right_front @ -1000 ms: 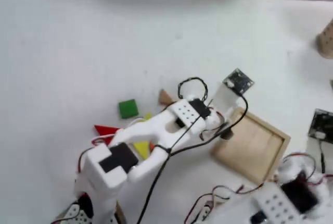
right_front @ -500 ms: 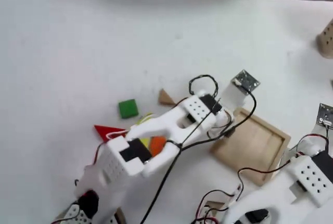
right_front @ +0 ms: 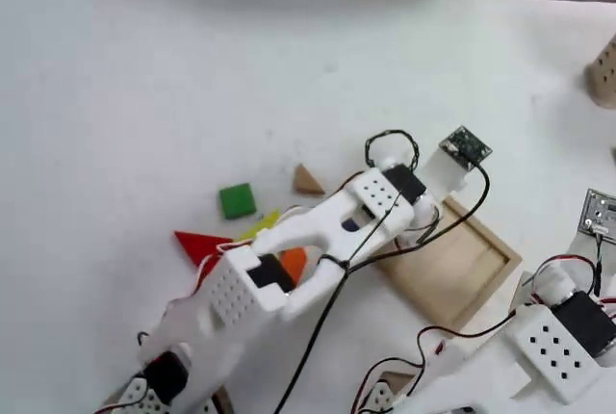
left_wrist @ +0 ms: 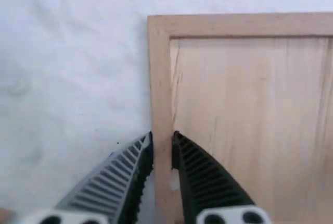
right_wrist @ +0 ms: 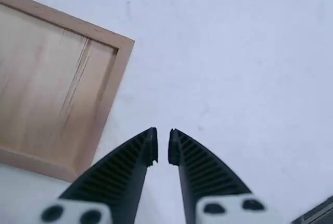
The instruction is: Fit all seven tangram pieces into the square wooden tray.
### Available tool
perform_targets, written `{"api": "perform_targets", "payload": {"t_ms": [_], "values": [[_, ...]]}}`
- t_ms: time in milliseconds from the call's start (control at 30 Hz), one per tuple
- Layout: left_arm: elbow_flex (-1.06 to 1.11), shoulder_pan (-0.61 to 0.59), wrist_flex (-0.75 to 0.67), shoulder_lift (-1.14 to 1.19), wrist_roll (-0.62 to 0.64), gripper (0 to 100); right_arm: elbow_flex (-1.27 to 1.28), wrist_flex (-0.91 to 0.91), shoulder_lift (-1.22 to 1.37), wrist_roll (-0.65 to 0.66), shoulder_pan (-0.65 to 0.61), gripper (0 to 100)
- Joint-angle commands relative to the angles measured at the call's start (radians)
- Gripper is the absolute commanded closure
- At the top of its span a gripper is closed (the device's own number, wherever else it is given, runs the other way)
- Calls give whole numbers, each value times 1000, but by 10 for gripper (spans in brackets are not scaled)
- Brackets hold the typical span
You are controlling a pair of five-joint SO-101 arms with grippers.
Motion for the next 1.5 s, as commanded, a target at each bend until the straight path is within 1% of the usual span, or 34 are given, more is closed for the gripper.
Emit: {"api": "perform_targets", "payload": {"t_ms": [0, 133, 233, 400, 533, 667, 800, 900, 1033, 1200, 1333, 1467], "values": [[-34, -91, 86, 10, 41, 932, -31, 1, -19, -8, -10, 953], [-37, -180, 118, 12, 196, 932, -8, -22, -19, -8, -30, 953], [-38, -260, 147, 10, 275, 932, 11, -42, -19, -6, -50, 953], [-37, -374, 176, 2, 334, 932, 12, -42, -19, -6, -101, 953], [-37, -406, 216, 2, 342, 932, 12, -42, -18, -6, -162, 953], [-37, -403, 265, 2, 344, 934, 14, -42, -18, -6, -226, 953], [-34, -397, 269, 2, 345, 935, 15, -42, -16, -6, -294, 953], [-31, -384, 288, 1, 388, 936, 15, -42, 4, -6, -355, 953], [-29, -346, 290, -1, 391, 936, 11, -61, 127, -8, -443, 953], [-25, -315, 295, -1, 391, 936, 9, -185, 321, -14, -503, 953], [46, -272, 270, -44, 391, 939, 8, -255, 432, -18, -529, 953], [219, -257, 152, -185, 391, 939, 8, -292, 481, -89, -564, 953]]}}
